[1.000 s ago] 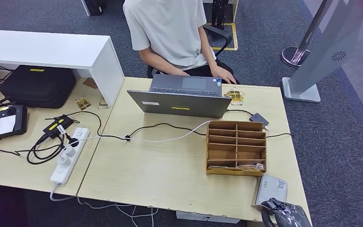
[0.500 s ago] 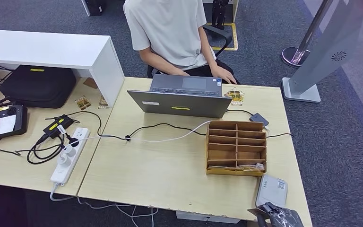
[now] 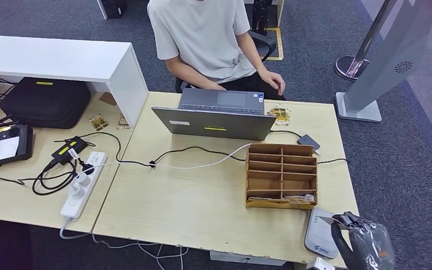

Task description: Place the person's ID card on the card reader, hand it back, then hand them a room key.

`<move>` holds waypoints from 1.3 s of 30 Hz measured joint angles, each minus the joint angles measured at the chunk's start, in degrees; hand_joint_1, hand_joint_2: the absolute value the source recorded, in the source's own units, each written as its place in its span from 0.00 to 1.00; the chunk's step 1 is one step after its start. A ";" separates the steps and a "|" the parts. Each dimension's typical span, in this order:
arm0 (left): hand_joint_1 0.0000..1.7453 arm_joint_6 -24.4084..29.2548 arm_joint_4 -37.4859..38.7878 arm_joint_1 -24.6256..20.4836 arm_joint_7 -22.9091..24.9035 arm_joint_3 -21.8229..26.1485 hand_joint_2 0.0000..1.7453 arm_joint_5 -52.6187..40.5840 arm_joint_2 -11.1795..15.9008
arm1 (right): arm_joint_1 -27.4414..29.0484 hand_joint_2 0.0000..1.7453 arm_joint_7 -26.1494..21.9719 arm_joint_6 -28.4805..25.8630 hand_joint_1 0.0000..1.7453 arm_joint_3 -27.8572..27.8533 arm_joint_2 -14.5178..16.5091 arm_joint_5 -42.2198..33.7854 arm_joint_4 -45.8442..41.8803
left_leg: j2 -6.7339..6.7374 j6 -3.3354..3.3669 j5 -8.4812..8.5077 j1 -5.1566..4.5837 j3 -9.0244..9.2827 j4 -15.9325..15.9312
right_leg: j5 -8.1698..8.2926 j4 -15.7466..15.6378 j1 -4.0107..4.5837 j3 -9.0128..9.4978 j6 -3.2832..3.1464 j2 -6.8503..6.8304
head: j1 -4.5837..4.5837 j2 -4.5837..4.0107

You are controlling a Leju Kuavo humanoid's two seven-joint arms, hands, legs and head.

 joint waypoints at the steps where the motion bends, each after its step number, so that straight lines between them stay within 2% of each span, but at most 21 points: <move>1: 0.00 0.01 0.00 -0.01 0.00 -0.01 1.00 0.00 -0.01 | -0.01 1.00 -0.09 0.00 1.00 -0.70 0.23 -0.02 0.13 | 0.00 0.00 0.00 0.00 0.00 0.00 | 0.00 0.00 0.00 0.00 0.00 0.00 | -0.01 0.00; 11: 0.00 -0.01 0.00 -0.11 0.00 -0.20 1.00 0.05 -0.01 | -0.77 1.00 -0.97 0.09 1.00 -3.73 3.14 0.53 4.95 | 0.00 0.00 0.00 0.01 -0.01 0.00 | 0.00 0.00 0.01 -0.02 0.00 0.00 | 0.00 0.00; 19: 0.00 -0.01 0.00 -0.12 0.00 -0.89 1.00 0.12 0.01 | -0.71 1.00 -1.13 -0.04 1.00 -3.84 5.73 0.96 11.45 | 0.00 0.00 0.00 0.01 -0.01 0.00 | 0.00 0.00 0.01 -0.02 0.00 0.01 | -0.01 0.00; 28: 0.00 -0.18 0.00 -0.12 0.00 -1.05 1.00 0.11 0.22 | -1.87 1.00 -1.14 -0.63 1.00 -3.77 6.96 1.24 15.66 | 0.02 0.00 0.00 0.01 0.06 0.00 | 0.00 0.00 0.01 0.05 0.00 0.01 | -0.01 0.00; 33: 0.00 -0.24 0.00 -0.13 0.00 -1.29 1.00 0.11 0.41 | -2.00 1.00 -1.14 -0.62 1.00 -4.02 7.08 2.02 14.63 | 0.02 0.00 0.00 0.01 0.04 0.01 | 0.05 0.00 0.00 0.08 0.03 0.01 | 0.01 0.00; 39: 0.00 -0.29 0.00 -0.16 0.00 -1.77 1.00 -0.09 0.97 | -2.58 1.00 -2.54 -0.16 1.00 -6.28 6.17 2.50 6.05 | 0.04 0.02 0.04 -0.01 -0.03 0.03 | 0.14 0.01 -0.01 0.02 0.00 0.04 | -0.01 0.00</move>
